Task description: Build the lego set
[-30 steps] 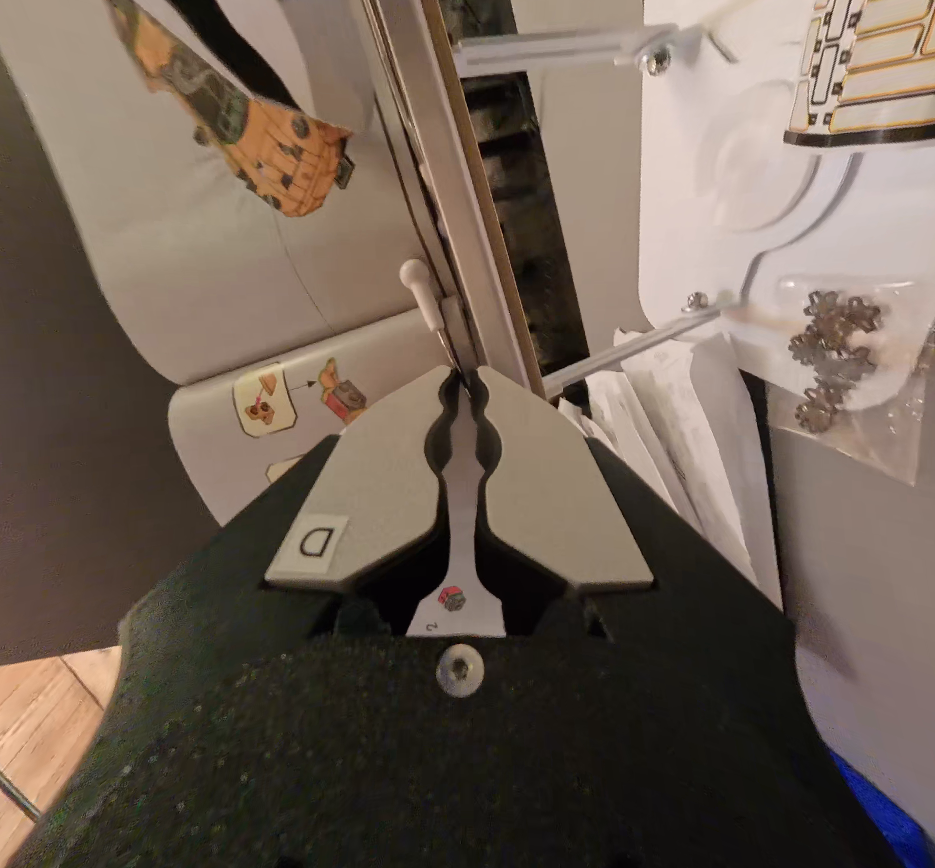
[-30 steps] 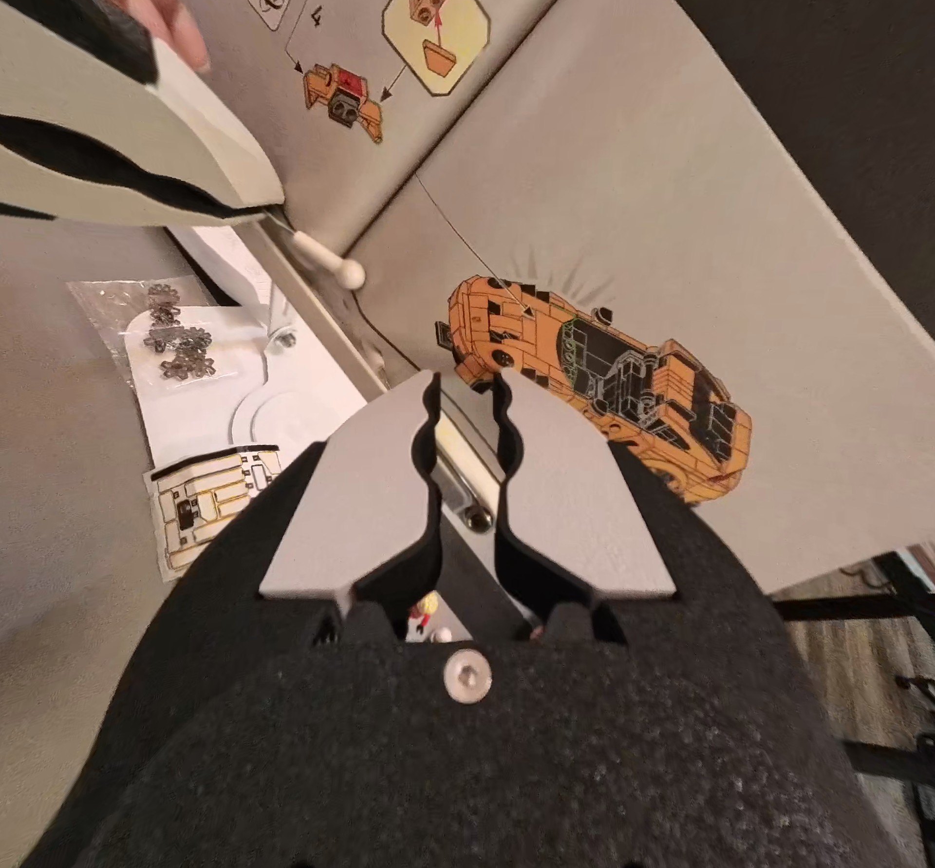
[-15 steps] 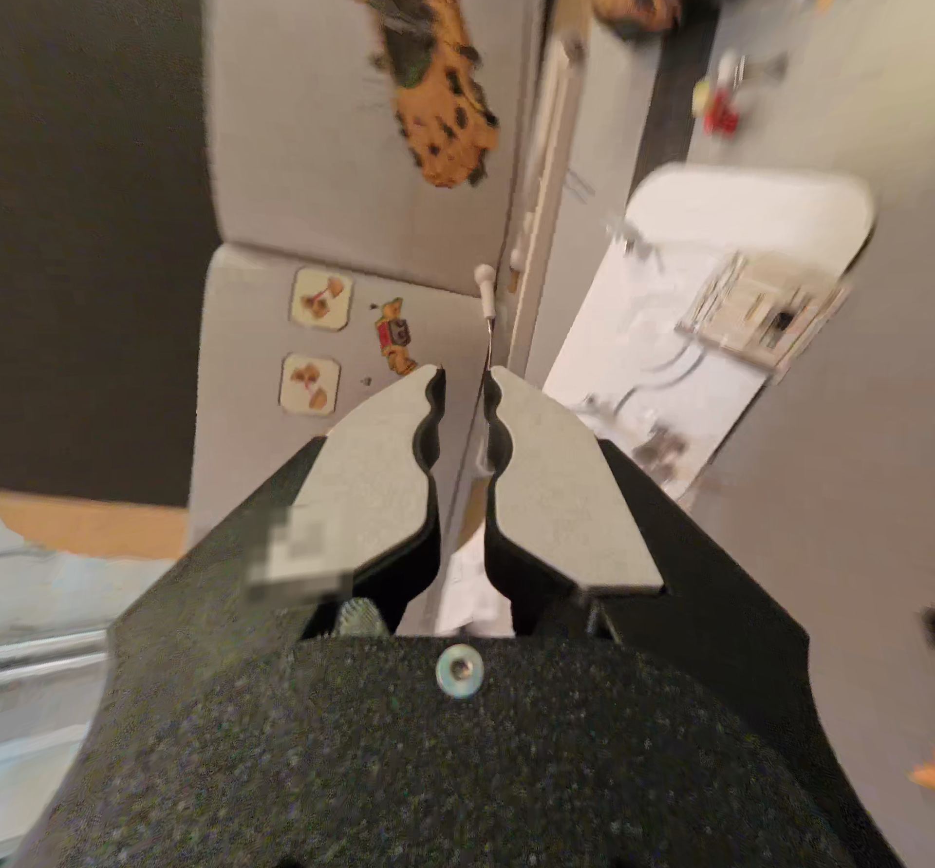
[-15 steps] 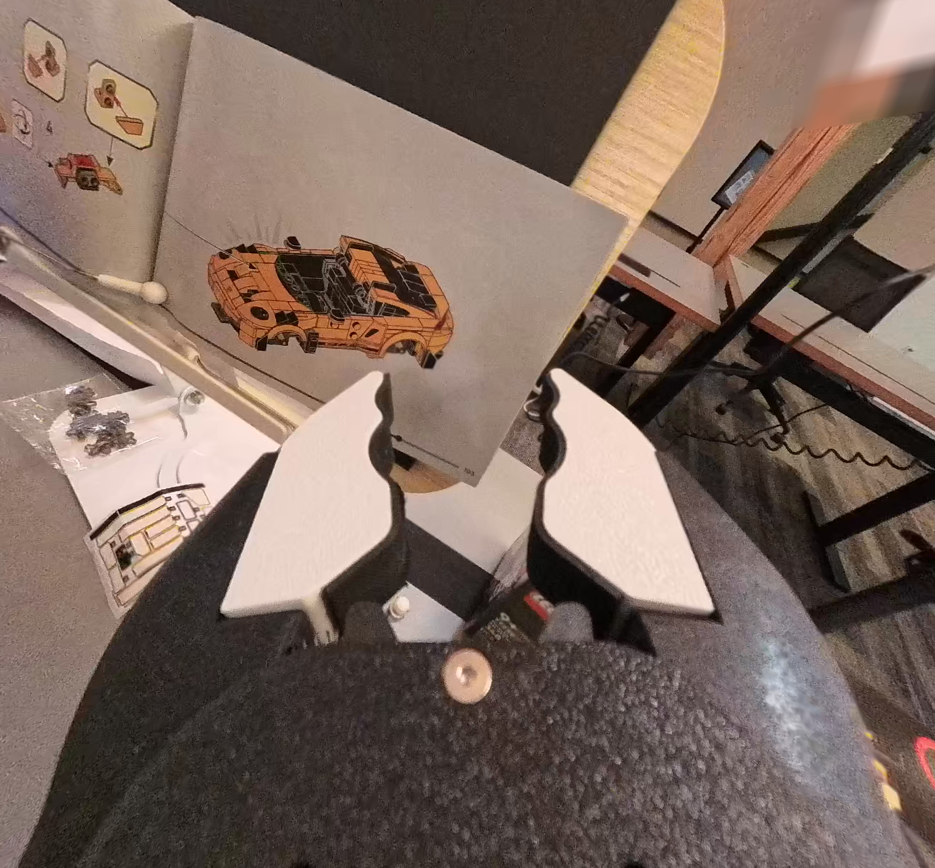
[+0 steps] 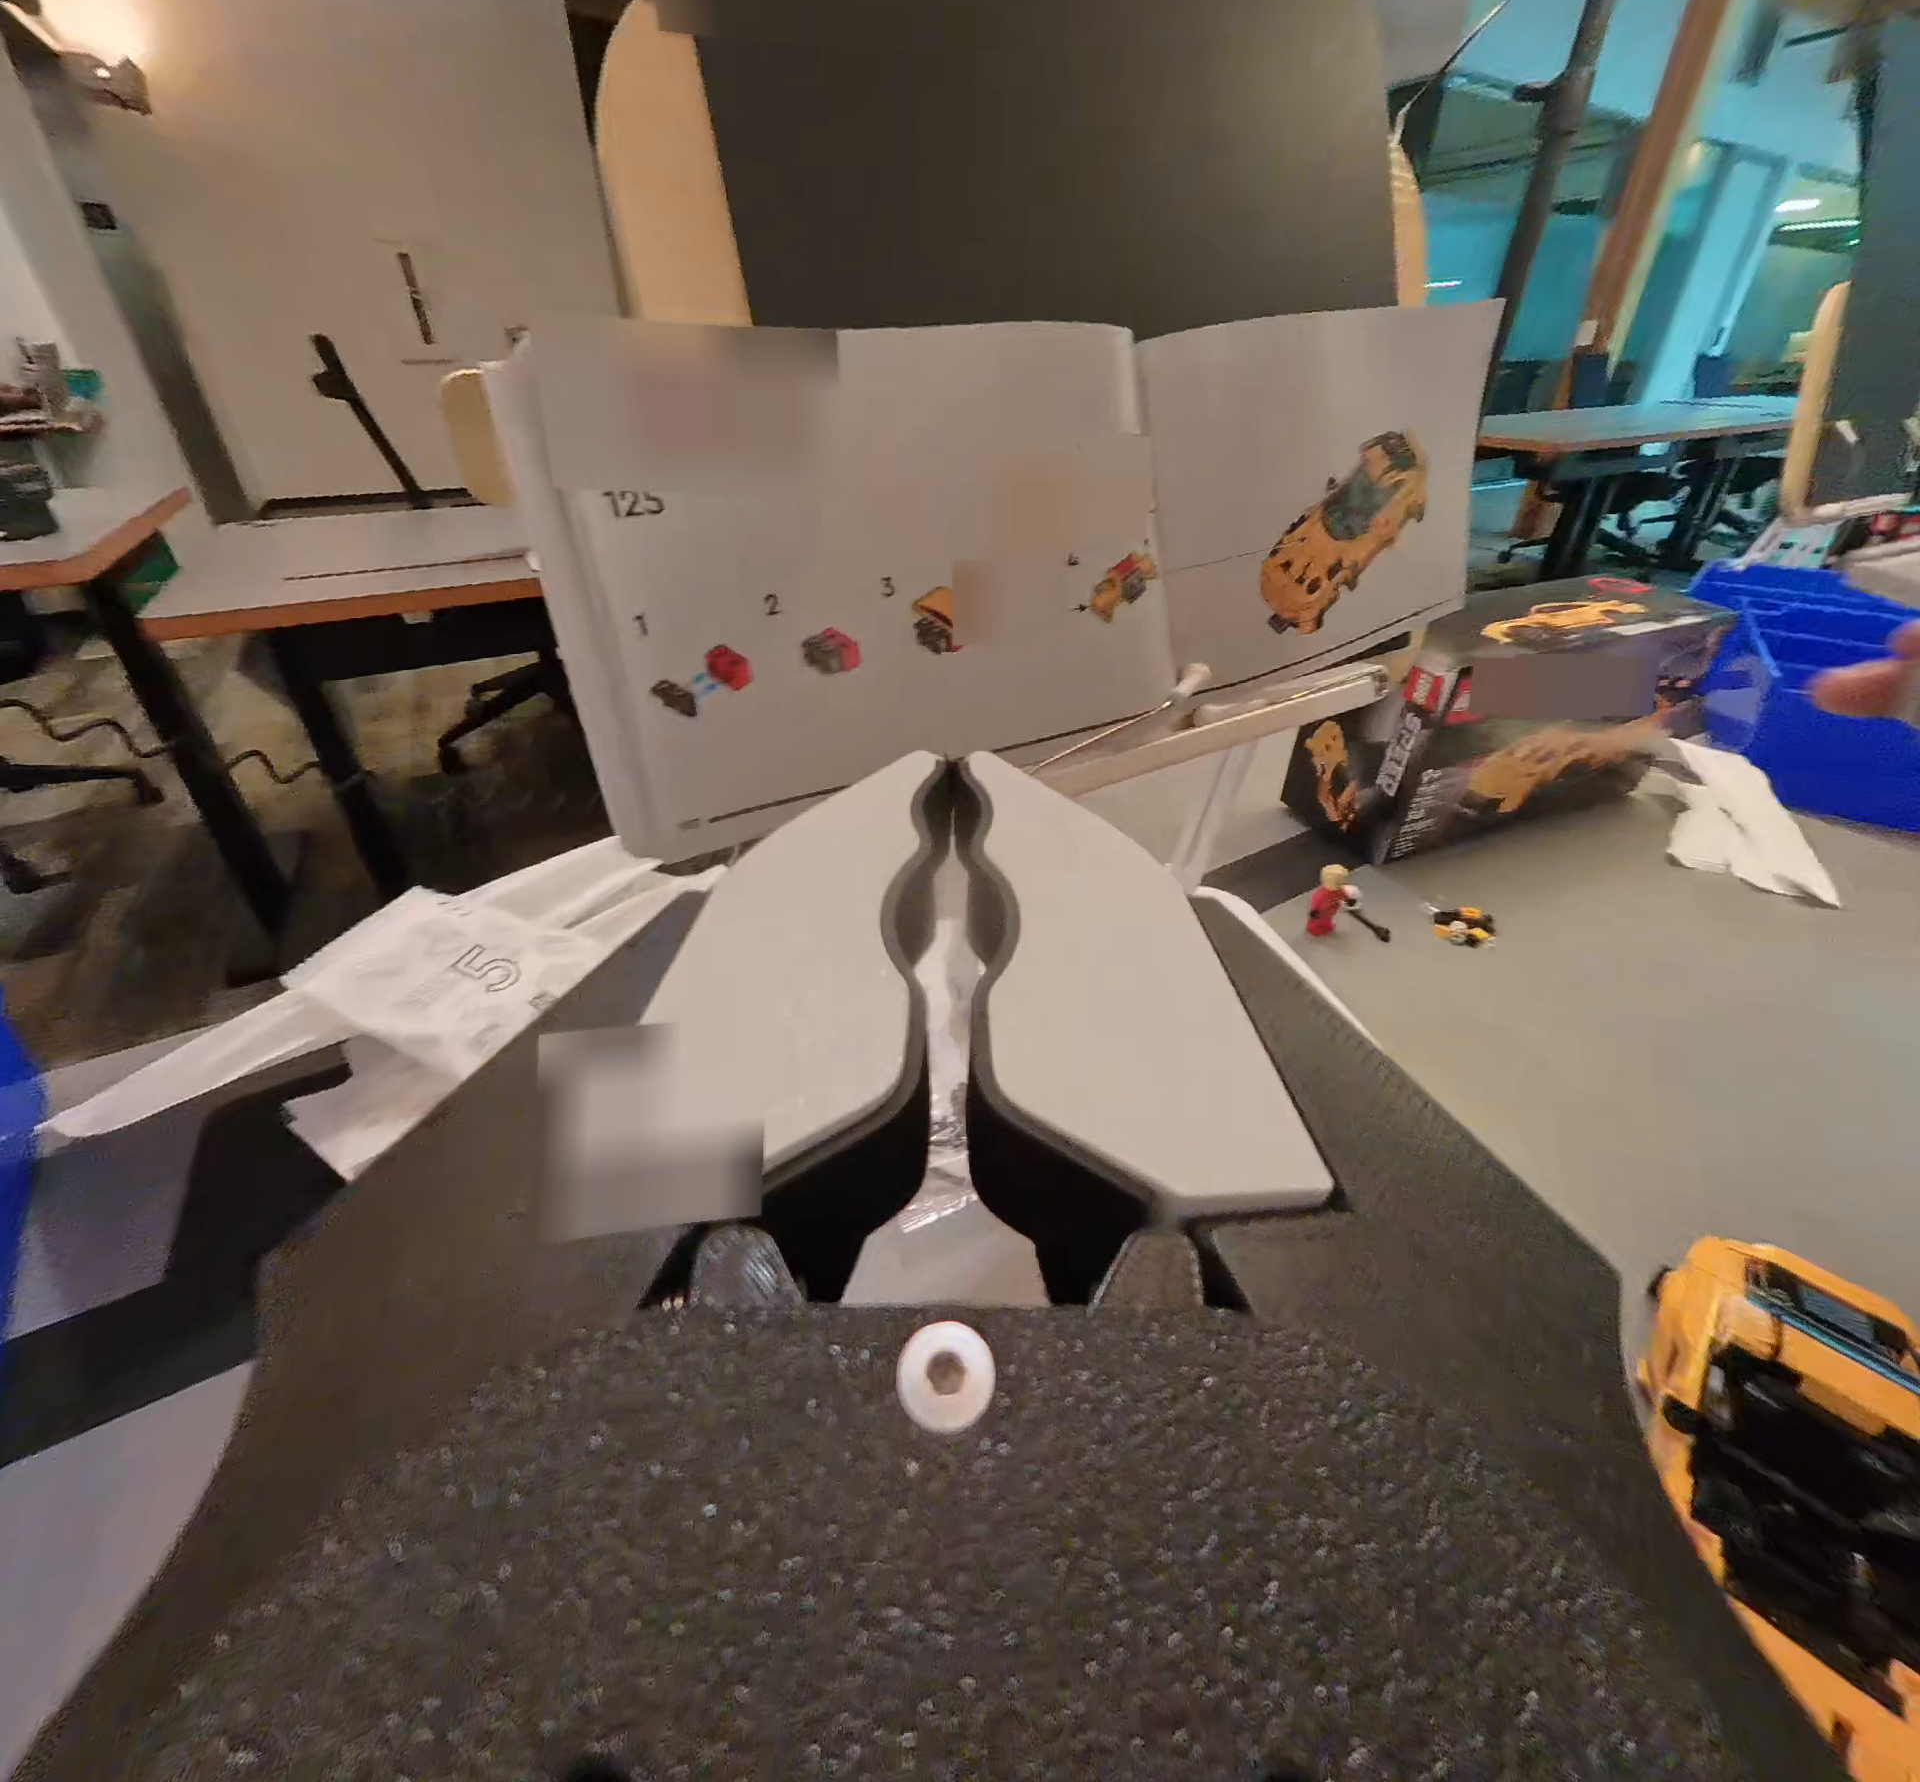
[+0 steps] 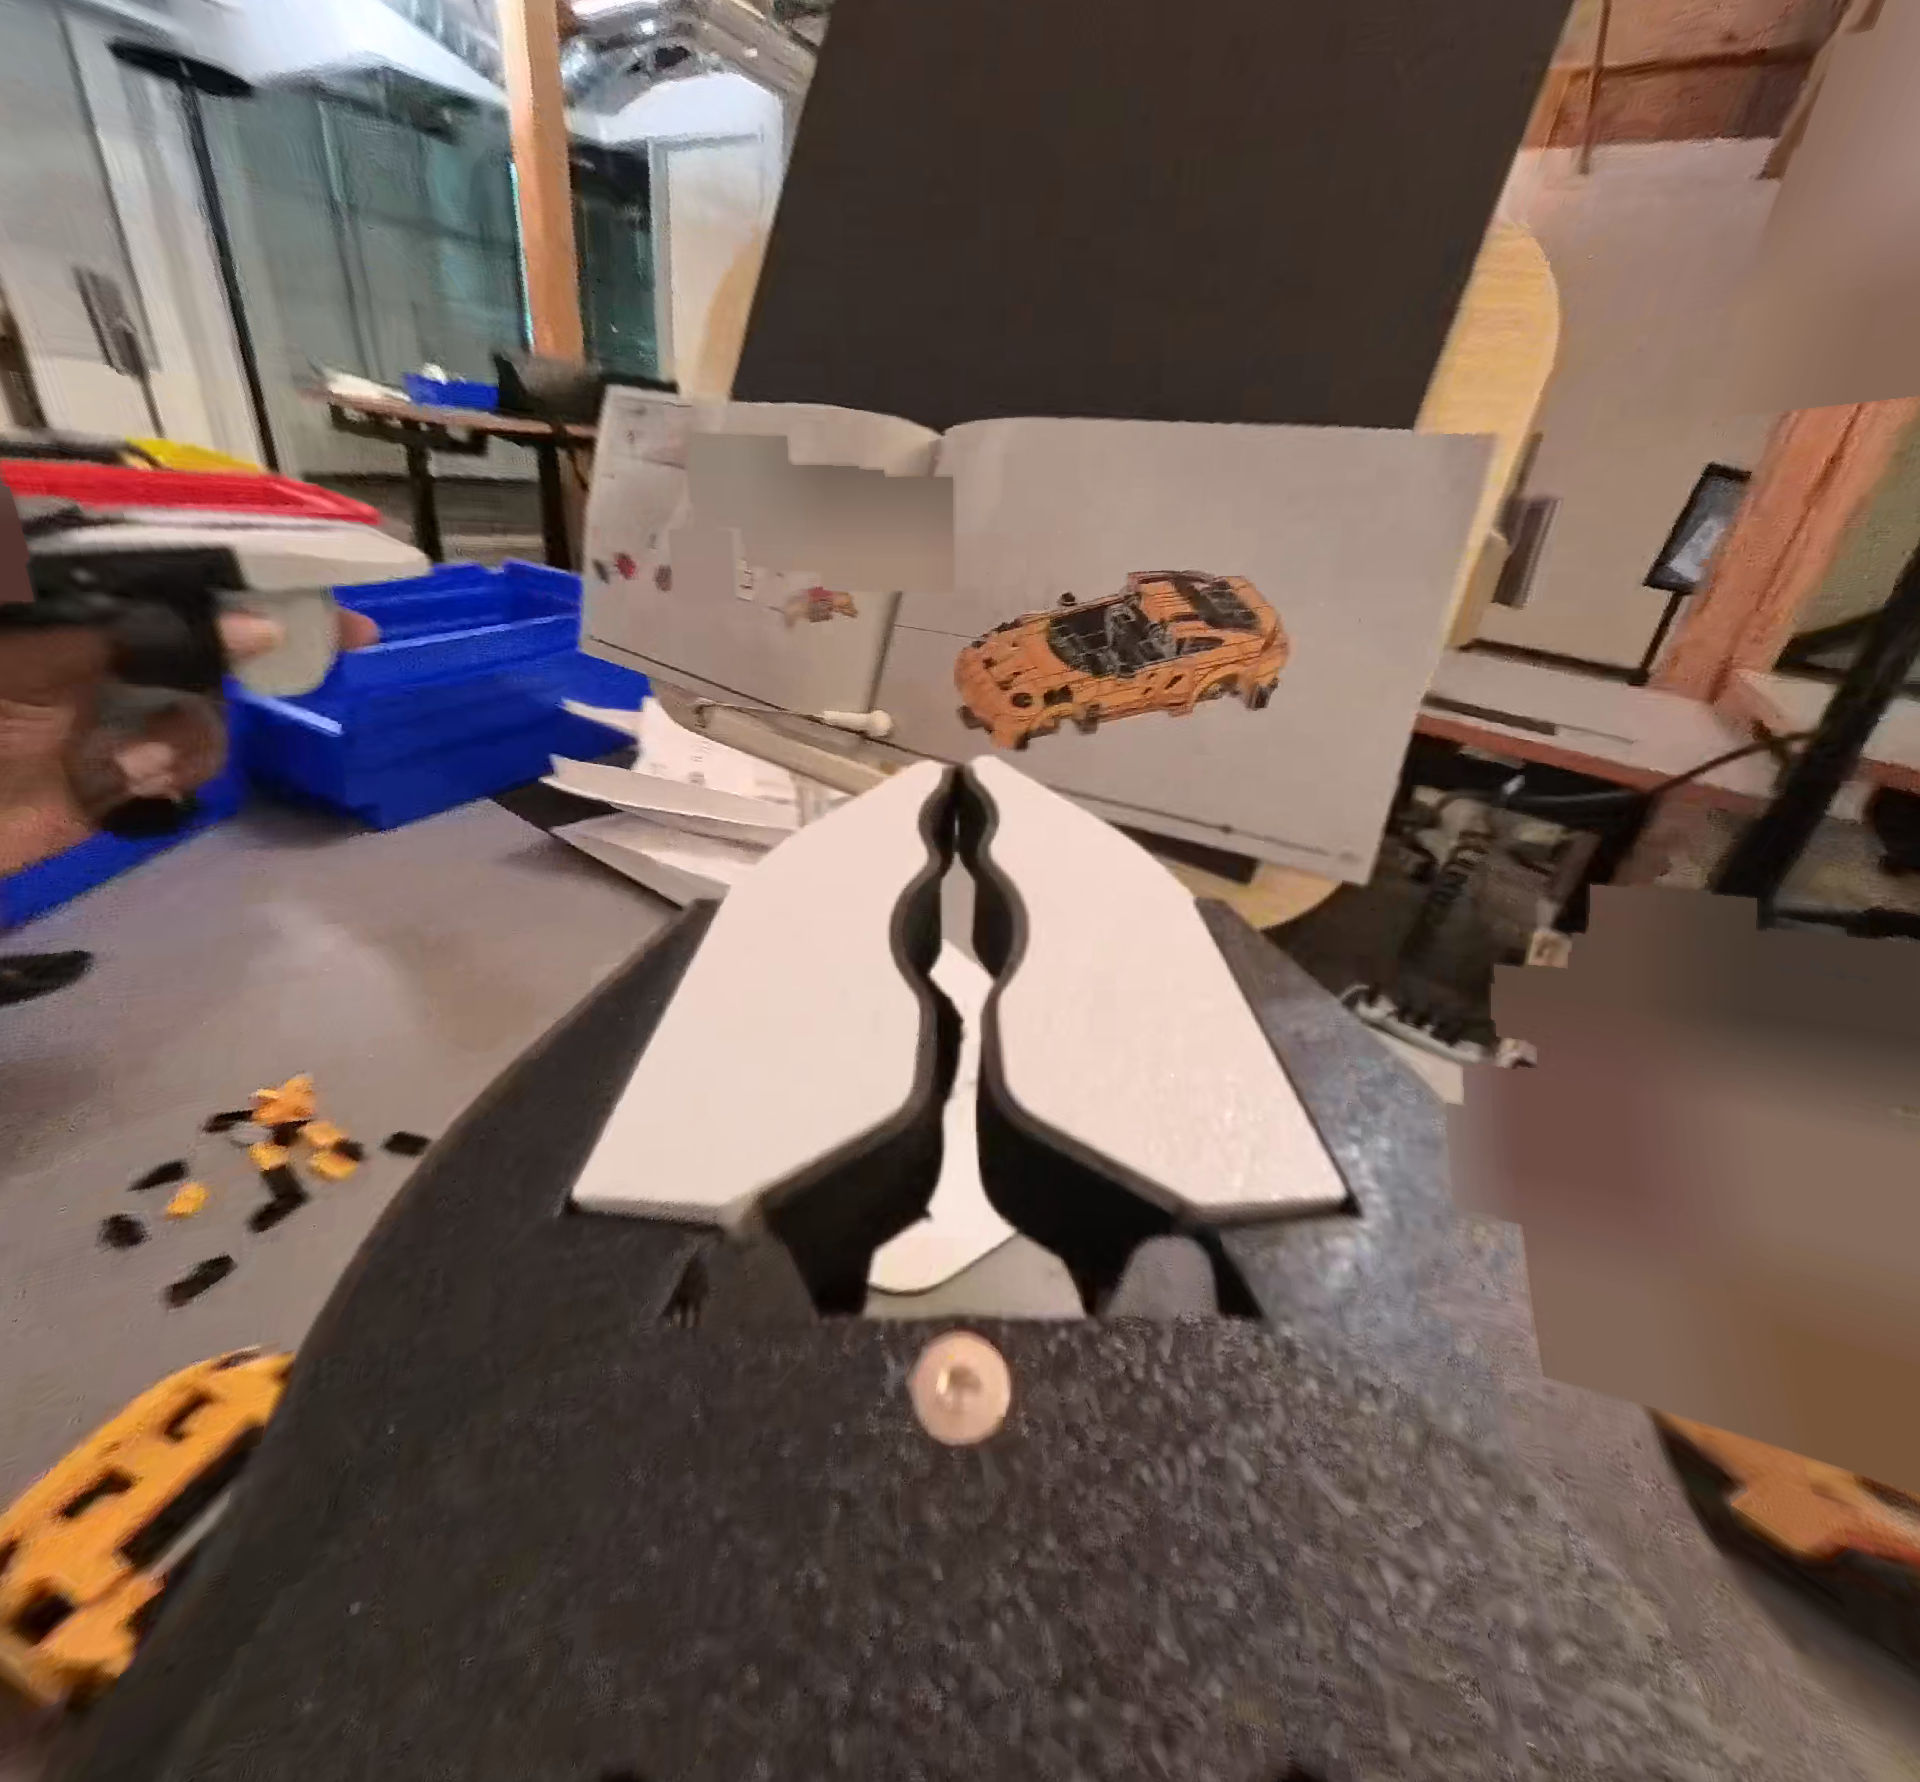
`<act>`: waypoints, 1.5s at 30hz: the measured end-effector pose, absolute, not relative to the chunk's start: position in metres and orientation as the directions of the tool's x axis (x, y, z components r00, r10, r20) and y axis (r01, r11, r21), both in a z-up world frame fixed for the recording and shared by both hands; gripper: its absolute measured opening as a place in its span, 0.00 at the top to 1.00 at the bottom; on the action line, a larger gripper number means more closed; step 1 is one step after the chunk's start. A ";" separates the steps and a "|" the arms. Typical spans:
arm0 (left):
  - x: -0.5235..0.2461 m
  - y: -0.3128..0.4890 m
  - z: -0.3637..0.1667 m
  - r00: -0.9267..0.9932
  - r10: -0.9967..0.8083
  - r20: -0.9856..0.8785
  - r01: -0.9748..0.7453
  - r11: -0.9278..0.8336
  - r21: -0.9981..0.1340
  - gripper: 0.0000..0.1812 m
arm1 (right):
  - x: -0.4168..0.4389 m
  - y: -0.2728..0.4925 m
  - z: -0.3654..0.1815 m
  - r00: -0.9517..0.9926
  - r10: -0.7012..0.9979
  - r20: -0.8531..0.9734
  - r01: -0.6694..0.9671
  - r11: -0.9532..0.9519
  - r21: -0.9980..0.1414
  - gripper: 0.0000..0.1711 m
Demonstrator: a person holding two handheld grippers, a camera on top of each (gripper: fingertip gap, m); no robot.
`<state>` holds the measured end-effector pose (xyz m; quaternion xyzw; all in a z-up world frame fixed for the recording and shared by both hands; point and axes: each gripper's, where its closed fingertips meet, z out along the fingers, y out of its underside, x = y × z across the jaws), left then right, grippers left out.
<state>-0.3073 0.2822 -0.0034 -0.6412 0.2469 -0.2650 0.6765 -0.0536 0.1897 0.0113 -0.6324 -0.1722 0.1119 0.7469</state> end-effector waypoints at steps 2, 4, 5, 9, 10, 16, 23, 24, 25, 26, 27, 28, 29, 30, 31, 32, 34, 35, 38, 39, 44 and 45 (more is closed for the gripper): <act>-0.312 0.281 -0.005 0.738 -0.674 0.027 0.072 0.038 -0.997 1.00 | -0.059 0.170 0.003 0.901 0.433 -0.003 -0.063 0.125 -0.990 1.00; -0.316 0.281 -0.012 0.739 -0.672 0.037 0.079 0.032 -0.996 1.00 | -0.058 0.157 -0.011 0.910 0.412 -0.049 -0.100 0.102 -0.990 1.00; -0.319 0.282 -0.015 0.745 -0.667 0.031 0.078 0.040 -0.996 1.00 | -0.055 0.154 -0.020 0.925 0.380 -0.032 -0.077 0.104 -0.992 1.00; -0.323 0.286 -0.023 0.760 -0.649 0.019 0.083 0.068 -0.994 1.00 | -0.047 0.157 -0.050 0.945 0.325 -0.030 -0.064 0.094 -0.994 1.00; -0.323 0.287 -0.025 0.765 -0.644 0.027 0.086 0.061 -0.994 1.00 | -0.047 0.159 -0.056 0.945 0.328 0.003 -0.029 0.094 -0.995 1.00; -0.319 0.292 -0.040 0.782 -0.620 0.060 0.093 0.021 -0.995 1.00 | -0.053 0.159 -0.066 0.937 0.344 0.051 0.019 0.097 -0.995 1.00; -0.310 0.288 -0.044 0.779 -0.627 0.023 0.075 0.057 -0.996 1.00 | -0.047 0.160 -0.067 0.948 0.313 0.064 0.033 0.105 -0.994 1.00; -0.310 0.288 -0.046 0.777 -0.629 0.023 0.075 0.056 -0.996 1.00 | -0.047 0.161 -0.068 0.947 0.314 0.070 0.039 0.104 -0.994 1.00; -0.309 0.289 -0.047 0.777 -0.629 0.023 0.072 0.054 -0.996 1.00 | -0.049 0.161 -0.069 0.945 0.317 0.078 0.047 0.104 -0.993 1.00; -0.309 0.289 -0.048 0.778 -0.628 0.021 0.070 0.054 -0.996 1.00 | -0.050 0.161 -0.070 0.943 0.321 0.085 0.055 0.103 -0.993 1.00; -0.309 0.290 -0.048 0.782 -0.623 0.018 0.068 0.057 -0.996 1.00 | -0.051 0.161 -0.071 0.942 0.324 0.090 0.060 0.102 -0.993 1.00; -0.311 0.291 -0.047 0.789 -0.615 0.014 0.065 0.061 -0.996 1.00 | -0.052 0.161 -0.072 0.940 0.329 0.093 0.063 0.099 -0.993 1.00; -0.312 0.291 -0.045 0.795 -0.606 0.011 0.064 0.065 -0.996 1.00 | -0.053 0.161 -0.074 0.938 0.334 0.092 0.064 0.094 -0.993 1.00; -0.313 0.292 -0.043 0.802 -0.598 0.008 0.063 0.071 -0.995 1.00 | -0.053 0.162 -0.075 0.938 0.336 0.091 0.064 0.090 -0.994 1.00; -0.314 0.294 -0.038 0.809 -0.588 -0.003 0.056 0.082 -0.995 1.00 | -0.054 0.162 -0.076 0.937 0.339 0.086 0.060 0.087 -0.994 1.00; -0.316 0.297 -0.031 0.820 -0.572 -0.020 0.046 0.101 -0.994 1.00 | -0.054 0.162 -0.076 0.936 0.343 0.083 0.057 0.084 -0.995 1.00; -0.317 0.303 -0.009 0.836 -0.546 -0.053 0.029 0.140 -0.990 1.00 | -0.052 0.164 -0.078 0.939 0.333 0.092 0.069 0.081 -0.994 1.00; -0.317 0.307 0.003 0.845 -0.530 -0.069 0.018 0.158 -0.987 1.00 | -0.052 0.164 -0.079 0.939 0.328 0.100 0.078 0.078 -0.994 1.00; -0.318 0.322 0.037 0.867 -0.493 -0.080 0.019 0.193 -0.981 1.00 | -0.049 0.166 -0.081 0.942 0.313 0.122 0.101 0.082 -0.991 1.00; -0.317 0.328 0.044 0.872 -0.484 -0.075 0.019 0.186 -0.982 1.00 | -0.049 0.166 -0.083 0.942 0.311 0.125 0.105 0.080 -0.991 1.00; -0.317 0.363 0.061 0.889 -0.458 -0.028 0.052 0.162 -0.985 1.00 | -0.049 0.167 -0.084 0.942 0.307 0.139 0.119 0.081 -0.990 1.00; -0.317 0.367 0.060 0.886 -0.463 -0.014 0.066 0.156 -0.986 1.00 | -0.050 0.167 -0.085 0.941 0.308 0.140 0.122 0.078 -0.989 1.00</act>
